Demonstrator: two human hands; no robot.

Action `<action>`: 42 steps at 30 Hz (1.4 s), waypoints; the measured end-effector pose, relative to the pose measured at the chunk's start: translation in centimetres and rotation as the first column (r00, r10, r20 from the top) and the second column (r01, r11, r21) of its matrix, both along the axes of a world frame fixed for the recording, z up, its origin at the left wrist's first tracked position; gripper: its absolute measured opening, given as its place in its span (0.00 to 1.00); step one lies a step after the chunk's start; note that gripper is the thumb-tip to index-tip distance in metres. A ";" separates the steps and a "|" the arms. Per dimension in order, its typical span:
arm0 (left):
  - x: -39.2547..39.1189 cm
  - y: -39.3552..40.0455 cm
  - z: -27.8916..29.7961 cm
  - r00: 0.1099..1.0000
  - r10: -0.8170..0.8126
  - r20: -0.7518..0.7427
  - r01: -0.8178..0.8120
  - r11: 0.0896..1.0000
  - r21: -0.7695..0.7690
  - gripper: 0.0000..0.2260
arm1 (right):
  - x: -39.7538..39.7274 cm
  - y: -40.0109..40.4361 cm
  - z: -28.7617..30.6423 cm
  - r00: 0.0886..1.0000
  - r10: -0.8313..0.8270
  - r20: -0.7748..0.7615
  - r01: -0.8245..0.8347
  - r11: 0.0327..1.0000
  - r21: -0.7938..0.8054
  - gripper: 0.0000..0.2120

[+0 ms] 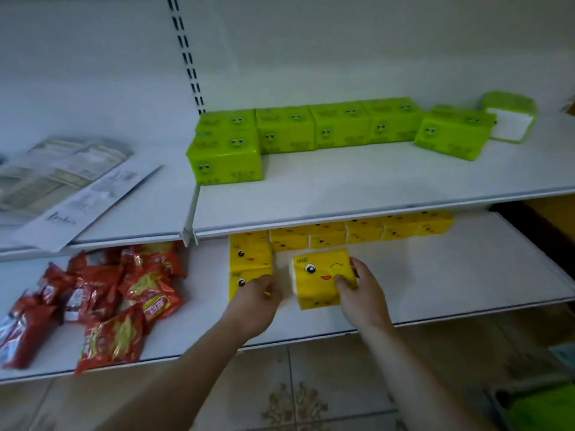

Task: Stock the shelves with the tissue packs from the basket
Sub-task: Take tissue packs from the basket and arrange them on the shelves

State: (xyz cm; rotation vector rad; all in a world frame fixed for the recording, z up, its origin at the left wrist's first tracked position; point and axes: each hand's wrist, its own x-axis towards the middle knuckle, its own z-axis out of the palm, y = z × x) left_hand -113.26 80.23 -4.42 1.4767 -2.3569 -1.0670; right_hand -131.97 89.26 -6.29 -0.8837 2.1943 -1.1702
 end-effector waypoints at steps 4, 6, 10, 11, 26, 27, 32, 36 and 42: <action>2.0 -4.8 -5.1 0.970 -0.002 0.245 0.050 0.981 -0.188 0.26 | 0.0 -5.7 -4.9 1.000 -0.030 -0.009 0.030 0.999 0.030 0.25; 1.9 -6.7 -6.9 0.912 -0.074 0.403 0.159 0.971 -0.181 0.33 | 0.0 -8.3 -6.7 0.998 -0.032 -0.048 0.033 0.999 0.012 0.24; 1.0 -9.5 -9.9 0.837 -0.105 0.537 0.190 0.976 -0.105 0.36 | 0.4 -12.0 -10.1 0.988 0.044 -0.149 -0.034 0.997 0.071 0.20; 1.0 -10.1 -10.5 0.838 -0.099 0.537 0.171 0.982 -0.086 0.35 | 0.5 -12.3 -10.9 0.974 0.104 -0.201 -0.084 0.991 0.105 0.19; 0.7 -12.0 -12.5 0.919 -0.074 0.387 0.121 0.988 -0.099 0.34 | 0.2 -15.4 -14.1 0.676 0.399 -0.619 -0.215 0.911 0.352 0.26; 0.8 -12.0 -12.5 0.922 -0.069 0.381 0.111 0.990 -0.090 0.34 | 0.2 -15.4 -14.2 0.668 0.409 -0.622 -0.217 0.906 0.363 0.26; 0.1 -11.4 -11.0 0.898 0.025 0.439 0.090 0.967 -0.238 0.35 | -0.5 -13.3 -12.2 0.703 0.374 -0.604 -0.217 0.923 0.319 0.28; -3.0 -8.2 -7.4 0.971 0.011 0.239 0.069 0.944 -0.322 0.31 | -1.6 -9.3 -8.7 0.796 0.235 -0.558 -0.165 0.971 0.174 0.25; -8.6 -0.4 -0.9 0.975 -0.190 -0.116 0.166 0.968 -0.186 0.17 | -2.4 1.3 -0.8 0.889 -0.152 -0.433 0.108 0.986 -0.125 0.20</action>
